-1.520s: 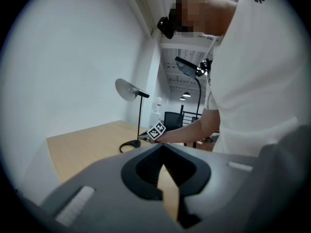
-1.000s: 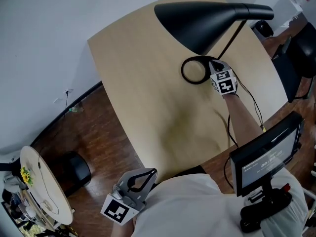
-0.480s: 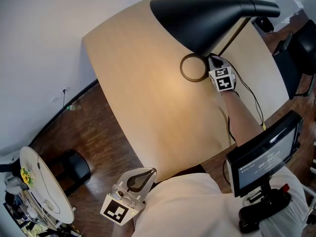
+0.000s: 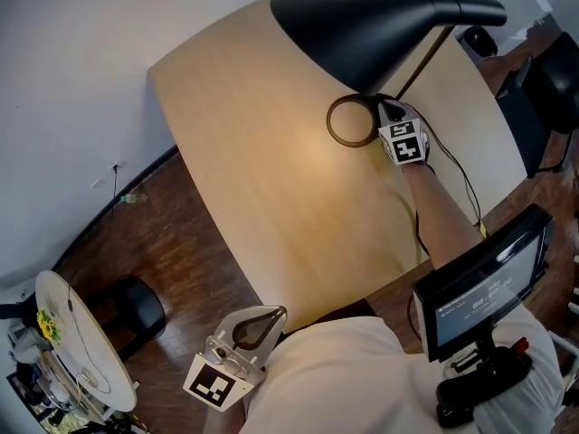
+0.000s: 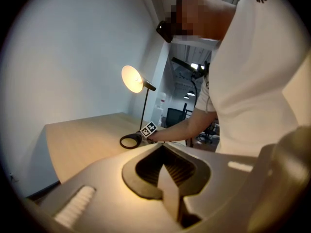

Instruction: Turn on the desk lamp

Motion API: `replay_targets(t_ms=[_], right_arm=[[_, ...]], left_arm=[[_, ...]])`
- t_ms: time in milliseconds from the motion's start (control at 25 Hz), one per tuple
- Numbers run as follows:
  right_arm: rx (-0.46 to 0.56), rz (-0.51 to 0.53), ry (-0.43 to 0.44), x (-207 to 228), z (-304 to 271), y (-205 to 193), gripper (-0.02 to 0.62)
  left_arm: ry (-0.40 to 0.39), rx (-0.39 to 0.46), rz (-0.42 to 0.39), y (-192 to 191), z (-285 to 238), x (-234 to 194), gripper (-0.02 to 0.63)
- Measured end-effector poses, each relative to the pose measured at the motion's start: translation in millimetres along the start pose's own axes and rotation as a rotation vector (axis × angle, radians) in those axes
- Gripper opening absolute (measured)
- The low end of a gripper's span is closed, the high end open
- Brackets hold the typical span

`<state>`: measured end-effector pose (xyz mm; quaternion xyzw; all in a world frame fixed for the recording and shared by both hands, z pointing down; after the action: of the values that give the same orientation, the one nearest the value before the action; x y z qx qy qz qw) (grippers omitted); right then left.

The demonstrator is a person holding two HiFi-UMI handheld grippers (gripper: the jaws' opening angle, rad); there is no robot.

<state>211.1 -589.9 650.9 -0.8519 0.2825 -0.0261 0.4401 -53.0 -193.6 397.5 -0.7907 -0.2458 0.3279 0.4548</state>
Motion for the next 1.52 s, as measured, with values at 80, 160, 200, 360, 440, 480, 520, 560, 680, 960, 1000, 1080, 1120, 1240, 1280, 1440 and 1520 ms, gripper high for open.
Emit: replay_targets(t_ms=[80,160,200,360,440,480,520,560,680,960,1000,1080,1120,1240,1280,1440,1520], right_arm=[[0.008,0.011,0.002,-9,4,3,0.003],[0.024,0.008,0.009,-21,12,6,0.003],[0.035,-0.002,0.014,-27,19,9,0.003],[0.088,-0.019,0.051,-51,60,18,0.003],[0.102,-0.021,0.066,-66,82,14,0.003],[0.103,-0.031,0.072,-76,95,11,0.003],[0.103,-0.044,0.077,-86,110,9,0.003],[0.105,-0.055,0.082,-97,126,8,0.003],[0.122,-0.058,0.088,-129,179,6,0.003],[0.169,-0.037,0.095,-250,331,-8,0.003],[0.173,-0.04,0.098,-259,345,-12,0.003],[0.184,-0.049,0.095,-270,365,-17,0.003],[0.192,-0.054,0.089,-280,378,-19,0.003],[0.223,-0.075,0.068,-327,431,-21,0.003],[0.231,-0.08,0.063,-341,447,-22,0.003],[0.264,-0.097,0.056,-377,502,-20,0.003],[0.284,-0.092,0.062,-390,526,-18,0.003]], left_arm=[[-0.002,0.001,-0.008,-2,3,-5,0.017],[-0.008,0.005,-0.014,-4,8,-9,0.017],[-0.014,0.007,-0.019,-5,10,-9,0.017],[-0.041,0.012,-0.053,-7,15,-3,0.017],[-0.06,0.023,-0.073,-7,21,0,0.017],[-0.07,0.031,-0.084,-7,25,2,0.017],[-0.081,0.038,-0.096,-7,30,5,0.017],[-0.092,0.043,-0.107,-9,36,7,0.017],[-0.12,0.072,-0.137,-14,55,14,0.017],[-0.175,0.142,-0.191,-56,158,44,0.017],[-0.182,0.139,-0.192,-60,163,45,0.017],[-0.193,0.135,-0.194,-66,166,43,0.017],[-0.199,0.135,-0.201,-69,173,45,0.017],[-0.226,0.151,-0.226,-86,214,63,0.017],[-0.236,0.155,-0.23,-91,226,69,0.017],[-0.287,0.154,-0.25,-108,251,89,0.017],[-0.314,0.145,-0.273,-117,258,98,0.017]])
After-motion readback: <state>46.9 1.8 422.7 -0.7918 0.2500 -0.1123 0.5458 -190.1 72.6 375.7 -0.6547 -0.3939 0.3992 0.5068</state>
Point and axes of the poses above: the fingertips, and each gripper's own axes: z backward along the fingers, x to its right, y out of its top, the point moved 4 cm from there along z, backward along the fingers
